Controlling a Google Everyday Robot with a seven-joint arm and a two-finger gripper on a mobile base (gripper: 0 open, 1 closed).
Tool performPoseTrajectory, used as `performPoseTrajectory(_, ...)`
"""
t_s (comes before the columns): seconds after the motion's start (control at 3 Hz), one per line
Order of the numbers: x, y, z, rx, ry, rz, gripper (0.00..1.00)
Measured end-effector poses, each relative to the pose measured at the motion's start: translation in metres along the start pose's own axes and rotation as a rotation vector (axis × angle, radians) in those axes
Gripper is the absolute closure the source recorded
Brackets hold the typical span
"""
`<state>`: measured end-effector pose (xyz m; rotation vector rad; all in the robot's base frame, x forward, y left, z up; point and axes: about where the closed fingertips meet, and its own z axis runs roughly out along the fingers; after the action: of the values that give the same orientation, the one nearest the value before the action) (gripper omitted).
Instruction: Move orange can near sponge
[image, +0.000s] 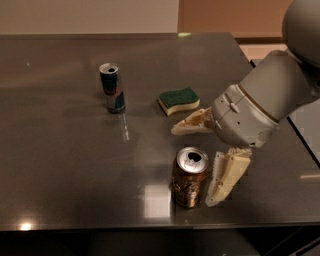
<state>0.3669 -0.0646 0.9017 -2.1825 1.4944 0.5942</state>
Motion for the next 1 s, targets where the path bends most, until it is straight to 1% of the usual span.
performPoseTrajectory(0.67, -0.002, 0.001, 0.0, -0.014, -0.021, -0.006, 0.65)
performPoseTrajectory(1.0, 0.004, -0.018, -0.011, 0.026, -0.009, 0.04, 0.88)
